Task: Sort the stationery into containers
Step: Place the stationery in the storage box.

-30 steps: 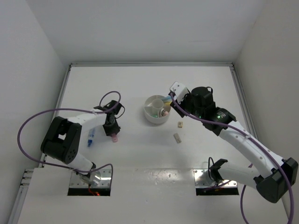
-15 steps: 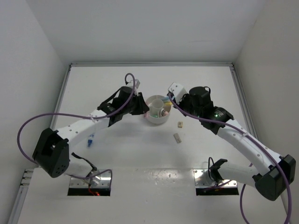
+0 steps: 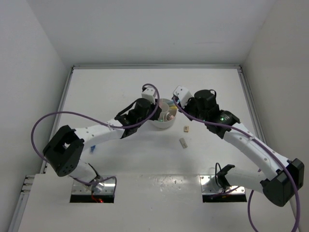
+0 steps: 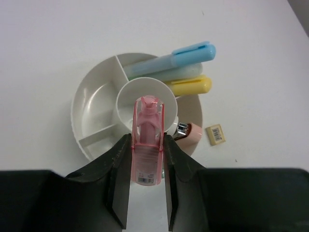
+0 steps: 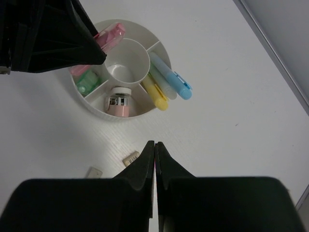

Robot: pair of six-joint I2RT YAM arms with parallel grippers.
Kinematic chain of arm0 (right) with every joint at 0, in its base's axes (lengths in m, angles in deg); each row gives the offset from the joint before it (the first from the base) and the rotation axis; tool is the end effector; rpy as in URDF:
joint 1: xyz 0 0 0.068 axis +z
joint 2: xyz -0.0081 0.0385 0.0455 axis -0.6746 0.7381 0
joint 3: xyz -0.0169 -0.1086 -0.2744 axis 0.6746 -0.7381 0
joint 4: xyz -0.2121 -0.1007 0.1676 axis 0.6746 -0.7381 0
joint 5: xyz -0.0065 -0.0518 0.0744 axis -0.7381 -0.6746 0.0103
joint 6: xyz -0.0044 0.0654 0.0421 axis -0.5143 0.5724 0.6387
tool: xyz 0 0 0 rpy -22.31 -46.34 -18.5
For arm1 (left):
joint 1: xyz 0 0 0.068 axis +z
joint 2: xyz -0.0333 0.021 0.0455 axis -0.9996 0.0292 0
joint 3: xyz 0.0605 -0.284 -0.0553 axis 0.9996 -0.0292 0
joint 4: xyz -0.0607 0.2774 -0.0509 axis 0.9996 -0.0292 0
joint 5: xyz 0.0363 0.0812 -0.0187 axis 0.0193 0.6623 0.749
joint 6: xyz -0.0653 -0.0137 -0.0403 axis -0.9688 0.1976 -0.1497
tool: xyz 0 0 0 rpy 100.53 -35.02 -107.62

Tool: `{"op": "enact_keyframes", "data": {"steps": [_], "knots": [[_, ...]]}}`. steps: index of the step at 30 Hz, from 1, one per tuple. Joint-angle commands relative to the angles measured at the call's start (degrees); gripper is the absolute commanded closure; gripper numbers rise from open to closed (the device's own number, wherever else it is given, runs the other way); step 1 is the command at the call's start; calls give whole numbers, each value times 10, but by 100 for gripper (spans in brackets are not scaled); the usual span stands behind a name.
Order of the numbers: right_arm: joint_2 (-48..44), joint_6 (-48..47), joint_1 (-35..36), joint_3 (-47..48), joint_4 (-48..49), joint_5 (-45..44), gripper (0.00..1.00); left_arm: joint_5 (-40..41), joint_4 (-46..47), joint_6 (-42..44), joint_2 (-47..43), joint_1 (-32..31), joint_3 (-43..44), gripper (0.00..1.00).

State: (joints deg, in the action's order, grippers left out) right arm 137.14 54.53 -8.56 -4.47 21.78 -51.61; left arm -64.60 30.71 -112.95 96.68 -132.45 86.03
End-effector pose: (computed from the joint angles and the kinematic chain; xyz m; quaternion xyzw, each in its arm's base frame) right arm 0.2478 0.1646 0.3099 -0.3629 0.7883 0.0660 0.4925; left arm 0.2889 -0.2604 0.2483 0.0536 0.8220 -0.2588 0.5045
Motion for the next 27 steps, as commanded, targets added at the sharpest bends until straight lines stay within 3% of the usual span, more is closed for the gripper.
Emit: {"op": "enact_keyframes", "data": {"steps": [1,9,27], "knots": [[0,-2,-2,-3,18,-2,100,84,96,31,-23,-12,-29,100],[5,-2,-2,-3,18,3,100,136,220,42,-11,-18,-100,100],[11,-7,-2,-3,12,9,100,139,260,54,37,-28,-81,100]]}}
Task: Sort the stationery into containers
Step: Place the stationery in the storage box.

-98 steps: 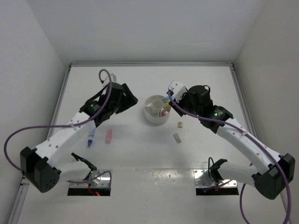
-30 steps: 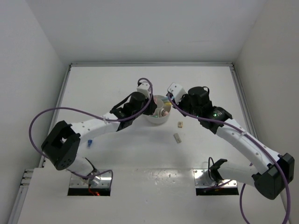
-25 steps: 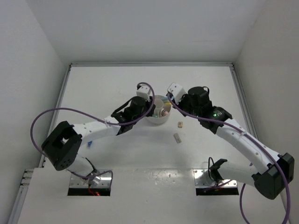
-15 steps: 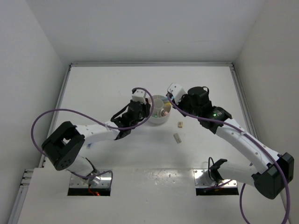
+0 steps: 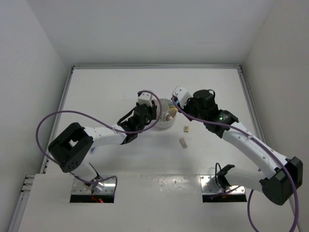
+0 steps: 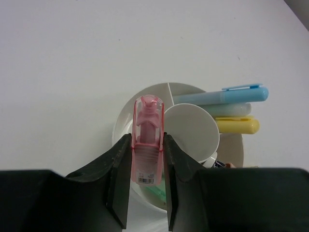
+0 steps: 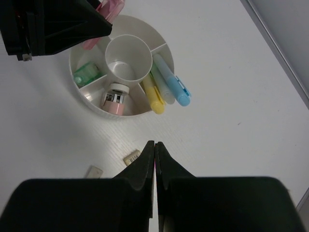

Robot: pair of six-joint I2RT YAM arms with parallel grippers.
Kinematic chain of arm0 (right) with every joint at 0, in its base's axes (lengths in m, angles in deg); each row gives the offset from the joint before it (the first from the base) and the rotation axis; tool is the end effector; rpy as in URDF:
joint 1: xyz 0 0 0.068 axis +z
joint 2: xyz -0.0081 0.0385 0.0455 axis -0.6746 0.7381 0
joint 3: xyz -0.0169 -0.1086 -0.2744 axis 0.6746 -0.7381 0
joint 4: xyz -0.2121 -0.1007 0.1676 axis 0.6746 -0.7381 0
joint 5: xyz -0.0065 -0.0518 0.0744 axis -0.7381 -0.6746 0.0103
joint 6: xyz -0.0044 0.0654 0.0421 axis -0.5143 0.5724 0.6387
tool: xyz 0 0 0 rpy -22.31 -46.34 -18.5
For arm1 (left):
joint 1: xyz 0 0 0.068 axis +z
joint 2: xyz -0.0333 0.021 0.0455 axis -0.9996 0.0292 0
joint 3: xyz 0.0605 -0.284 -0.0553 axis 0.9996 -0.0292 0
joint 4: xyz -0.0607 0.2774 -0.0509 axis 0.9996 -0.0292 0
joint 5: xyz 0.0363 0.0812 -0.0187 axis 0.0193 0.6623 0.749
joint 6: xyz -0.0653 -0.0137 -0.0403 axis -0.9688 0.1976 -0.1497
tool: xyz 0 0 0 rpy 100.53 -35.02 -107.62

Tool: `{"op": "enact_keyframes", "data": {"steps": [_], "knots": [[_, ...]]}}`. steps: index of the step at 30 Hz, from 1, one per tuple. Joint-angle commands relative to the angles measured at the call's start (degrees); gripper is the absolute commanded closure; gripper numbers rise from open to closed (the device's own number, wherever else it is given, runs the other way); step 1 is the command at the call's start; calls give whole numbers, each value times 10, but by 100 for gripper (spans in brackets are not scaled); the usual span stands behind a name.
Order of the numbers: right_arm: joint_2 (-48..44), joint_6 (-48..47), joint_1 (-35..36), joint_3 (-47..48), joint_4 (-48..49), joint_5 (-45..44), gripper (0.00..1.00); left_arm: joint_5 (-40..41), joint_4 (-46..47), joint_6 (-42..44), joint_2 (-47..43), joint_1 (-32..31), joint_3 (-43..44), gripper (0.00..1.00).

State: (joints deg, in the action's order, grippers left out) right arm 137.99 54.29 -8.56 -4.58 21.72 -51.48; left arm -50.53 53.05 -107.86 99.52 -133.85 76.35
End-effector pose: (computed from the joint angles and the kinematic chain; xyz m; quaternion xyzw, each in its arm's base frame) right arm 0.2500 0.1662 0.3049 -0.3670 0.7912 0.0647 0.4848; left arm 0.2848 -0.2477 0.2187 0.0048 0.7682 -0.2007 0.6079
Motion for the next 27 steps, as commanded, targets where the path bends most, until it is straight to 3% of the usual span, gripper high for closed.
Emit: {"op": "enact_keyframes", "data": {"steps": [1,6,8,9,13,15,16,17,18,20,22,23,24,26,27], "knots": [[2,-5,-2,-2,13,7,100,-1,37,-3,22,-14,16,100],[2,-5,-2,-2,13,7,100,19,24,-23,41,-20,27,97],[2,-5,-2,-2,13,7,100,25,19,-31,41,-20,27,63],[2,-5,-2,-2,13,7,100,30,12,-40,41,-20,27,51],[2,-5,-2,-2,13,7,100,50,12,-40,16,-26,22,31],[2,-5,-2,-2,13,13,100,57,12,-40,3,-26,21,30],[2,-5,-2,-2,13,13,100,66,5,-35,-13,-26,21,48],[2,-5,-2,-2,8,13,100,73,-8,-35,-23,-26,21,81],[2,-5,-2,-2,8,13,100,91,-33,-52,-33,-26,37,100],[2,-5,-2,-2,8,13,100,185,-102,-96,-70,-26,55,100],[2,-5,-2,-2,8,13,100,319,-331,-269,-90,-26,108,100],[-4,-5,-2,-2,8,13,100,334,-444,-363,-90,3,136,71],[-4,-5,-2,-2,8,13,100,340,-648,-525,-90,22,160,49],[-4,-5,-2,-2,8,13,100,306,-791,-612,-78,84,218,9],[-4,-5,-2,-2,8,13,100,288,-837,-633,-71,108,226,3]]}}
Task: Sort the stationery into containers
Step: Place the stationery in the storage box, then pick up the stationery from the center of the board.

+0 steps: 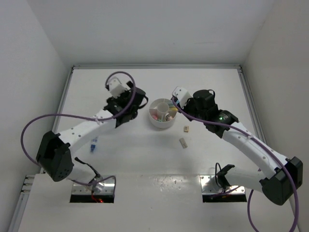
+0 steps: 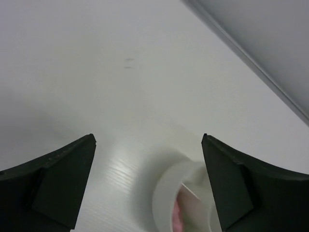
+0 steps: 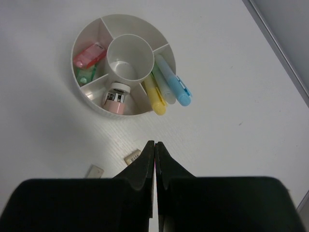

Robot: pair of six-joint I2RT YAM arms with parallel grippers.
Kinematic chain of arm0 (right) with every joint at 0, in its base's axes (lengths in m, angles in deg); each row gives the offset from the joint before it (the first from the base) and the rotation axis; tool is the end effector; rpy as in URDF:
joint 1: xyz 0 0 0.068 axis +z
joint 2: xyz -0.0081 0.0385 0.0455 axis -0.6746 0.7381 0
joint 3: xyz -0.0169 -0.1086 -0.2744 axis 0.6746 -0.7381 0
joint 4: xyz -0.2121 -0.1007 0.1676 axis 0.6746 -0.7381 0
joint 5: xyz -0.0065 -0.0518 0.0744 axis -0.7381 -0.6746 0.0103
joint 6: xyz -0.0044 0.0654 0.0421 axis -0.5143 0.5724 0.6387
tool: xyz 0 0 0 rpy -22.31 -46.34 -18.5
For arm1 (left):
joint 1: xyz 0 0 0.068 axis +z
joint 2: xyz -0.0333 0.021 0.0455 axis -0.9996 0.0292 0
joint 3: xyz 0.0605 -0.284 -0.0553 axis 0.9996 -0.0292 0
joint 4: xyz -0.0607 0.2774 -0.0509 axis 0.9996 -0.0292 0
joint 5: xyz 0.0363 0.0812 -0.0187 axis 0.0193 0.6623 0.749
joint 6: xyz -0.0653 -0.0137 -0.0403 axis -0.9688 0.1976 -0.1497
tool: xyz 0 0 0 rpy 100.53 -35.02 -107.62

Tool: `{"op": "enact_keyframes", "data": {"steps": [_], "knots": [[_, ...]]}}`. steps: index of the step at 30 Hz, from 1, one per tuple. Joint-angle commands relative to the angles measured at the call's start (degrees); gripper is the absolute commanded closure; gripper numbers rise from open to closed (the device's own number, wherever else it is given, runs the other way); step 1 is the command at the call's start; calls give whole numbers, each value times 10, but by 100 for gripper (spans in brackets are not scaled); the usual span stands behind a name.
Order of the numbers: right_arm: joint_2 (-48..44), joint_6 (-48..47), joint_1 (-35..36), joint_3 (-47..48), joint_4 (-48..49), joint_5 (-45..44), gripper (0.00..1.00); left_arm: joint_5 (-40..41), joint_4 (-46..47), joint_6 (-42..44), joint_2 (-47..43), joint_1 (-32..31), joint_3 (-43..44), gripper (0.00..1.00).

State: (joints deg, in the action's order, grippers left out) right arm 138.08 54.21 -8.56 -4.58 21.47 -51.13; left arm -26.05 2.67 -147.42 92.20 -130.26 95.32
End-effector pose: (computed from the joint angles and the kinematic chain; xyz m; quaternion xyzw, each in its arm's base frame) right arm 0.2497 0.1665 0.3039 -0.3696 0.7917 0.0666 0.4819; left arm 0.2931 -0.1938 0.2940 -0.3376 0.7550 -0.0923 0.5544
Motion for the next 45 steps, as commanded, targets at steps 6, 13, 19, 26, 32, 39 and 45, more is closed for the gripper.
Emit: {"op": "enact_keyframes", "data": {"steps": [6,13,19,26,32,39,45], "knots": [[-10,-4,-2,-2,10,14,100,-97,-380,-242,5,238,-26,1],[-22,-4,-2,-2,10,20,100,-302,-228,-270,-74,406,-192,13],[-28,-4,-2,-2,10,25,100,-387,-217,-324,-104,448,-237,80],[-33,-4,-2,-8,10,31,100,-410,-197,-279,-67,470,-209,46],[-38,-4,-2,-8,10,31,100,-354,-220,-271,-67,470,-189,34],[-33,-4,-2,-8,5,31,100,-306,-253,-306,-61,481,-161,28],[-33,-4,-2,-13,5,31,100,-344,-253,-312,-4,486,-155,27]]}}
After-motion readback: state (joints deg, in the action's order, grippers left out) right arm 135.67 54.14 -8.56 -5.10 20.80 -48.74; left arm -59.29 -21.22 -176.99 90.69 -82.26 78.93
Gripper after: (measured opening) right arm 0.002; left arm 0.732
